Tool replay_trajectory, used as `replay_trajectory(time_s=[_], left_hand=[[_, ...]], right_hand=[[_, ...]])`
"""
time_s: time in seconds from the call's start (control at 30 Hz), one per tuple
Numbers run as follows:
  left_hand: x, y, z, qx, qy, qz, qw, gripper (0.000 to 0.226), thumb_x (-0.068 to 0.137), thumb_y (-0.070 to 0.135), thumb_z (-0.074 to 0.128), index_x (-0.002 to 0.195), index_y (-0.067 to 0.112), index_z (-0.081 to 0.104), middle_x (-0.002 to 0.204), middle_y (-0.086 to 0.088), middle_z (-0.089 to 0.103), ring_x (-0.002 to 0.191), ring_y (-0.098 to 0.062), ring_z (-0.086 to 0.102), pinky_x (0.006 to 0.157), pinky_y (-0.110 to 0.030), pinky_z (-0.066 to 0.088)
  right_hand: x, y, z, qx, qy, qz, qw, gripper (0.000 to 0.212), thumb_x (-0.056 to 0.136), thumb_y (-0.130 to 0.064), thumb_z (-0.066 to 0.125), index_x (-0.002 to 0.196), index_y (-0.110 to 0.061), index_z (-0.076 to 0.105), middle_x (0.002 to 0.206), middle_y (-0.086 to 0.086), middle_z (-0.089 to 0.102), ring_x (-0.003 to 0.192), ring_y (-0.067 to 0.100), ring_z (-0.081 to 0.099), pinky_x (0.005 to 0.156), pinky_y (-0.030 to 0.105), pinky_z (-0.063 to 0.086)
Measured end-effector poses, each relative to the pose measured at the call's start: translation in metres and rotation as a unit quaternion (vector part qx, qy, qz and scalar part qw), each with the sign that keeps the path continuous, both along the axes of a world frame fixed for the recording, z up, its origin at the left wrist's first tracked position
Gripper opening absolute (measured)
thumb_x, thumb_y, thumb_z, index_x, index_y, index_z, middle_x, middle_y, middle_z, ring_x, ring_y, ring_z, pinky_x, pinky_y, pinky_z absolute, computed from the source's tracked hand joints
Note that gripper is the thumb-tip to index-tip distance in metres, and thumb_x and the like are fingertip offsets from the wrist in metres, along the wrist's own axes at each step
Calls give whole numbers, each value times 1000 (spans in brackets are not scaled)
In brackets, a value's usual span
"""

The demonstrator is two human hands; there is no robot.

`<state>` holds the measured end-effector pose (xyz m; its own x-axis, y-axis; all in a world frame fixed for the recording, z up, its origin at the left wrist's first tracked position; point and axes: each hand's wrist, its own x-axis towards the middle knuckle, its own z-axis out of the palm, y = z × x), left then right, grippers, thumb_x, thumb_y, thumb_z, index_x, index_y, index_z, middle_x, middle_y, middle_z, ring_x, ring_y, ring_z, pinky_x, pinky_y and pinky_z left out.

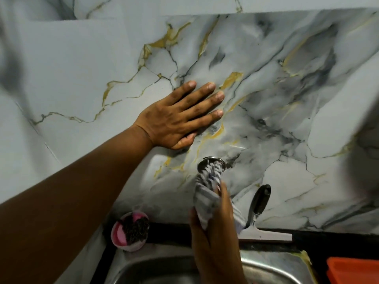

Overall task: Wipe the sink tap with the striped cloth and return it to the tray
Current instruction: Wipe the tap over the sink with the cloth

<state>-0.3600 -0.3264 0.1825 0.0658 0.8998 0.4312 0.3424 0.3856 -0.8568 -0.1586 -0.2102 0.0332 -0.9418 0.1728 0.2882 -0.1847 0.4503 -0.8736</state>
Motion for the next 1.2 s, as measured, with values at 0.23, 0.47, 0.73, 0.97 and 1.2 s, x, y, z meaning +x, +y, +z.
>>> replay_trajectory(time_s=[0.23, 0.47, 0.73, 0.97, 1.2], left_hand=[[-1, 1, -1, 1, -5, -4, 1000, 70, 94, 41, 29, 159, 12, 29, 163, -18, 33, 152, -40, 27, 127, -50, 7], [0, 0, 1, 8, -13, -20, 1000, 69, 95, 40, 30, 158, 12, 32, 162, -19, 34, 151, -40, 30, 127, -50, 8], [2, 1, 1, 3, -42, -30, 999, 66, 95, 37, 32, 155, 11, 38, 161, -19, 37, 150, -40, 32, 124, -53, 18], [0, 0, 0, 8, -38, -28, 999, 66, 96, 37, 29, 157, 11, 34, 162, -19, 34, 152, -40, 29, 128, -50, 9], [2, 1, 1, 5, -37, -26, 999, 67, 94, 38, 32, 156, 11, 37, 162, -18, 36, 150, -40, 32, 124, -52, 19]], right_hand=[[-9, 19, 31, 470, 56, 149, 868, 31, 71, -38, 57, 87, -18, 75, 89, 4, 74, 111, 34, 56, 114, 47, 38], [-56, 45, 76, 493, 31, 197, 847, 35, 85, -45, 61, 79, -11, 70, 87, 11, 69, 90, 27, 59, 87, 37, 45], [-66, 51, 74, 464, 58, 249, 848, 37, 88, -41, 52, 77, -9, 68, 82, 11, 69, 85, 27, 59, 89, 39, 49], [-24, 47, 37, 525, 105, 351, 768, 25, 76, -45, 61, 65, -24, 54, 64, 0, 60, 69, 19, 43, 81, 36, 40], [-59, 44, 57, 438, 55, 203, 874, 34, 87, -44, 59, 80, -13, 70, 87, 9, 71, 89, 22, 61, 91, 41, 48]])
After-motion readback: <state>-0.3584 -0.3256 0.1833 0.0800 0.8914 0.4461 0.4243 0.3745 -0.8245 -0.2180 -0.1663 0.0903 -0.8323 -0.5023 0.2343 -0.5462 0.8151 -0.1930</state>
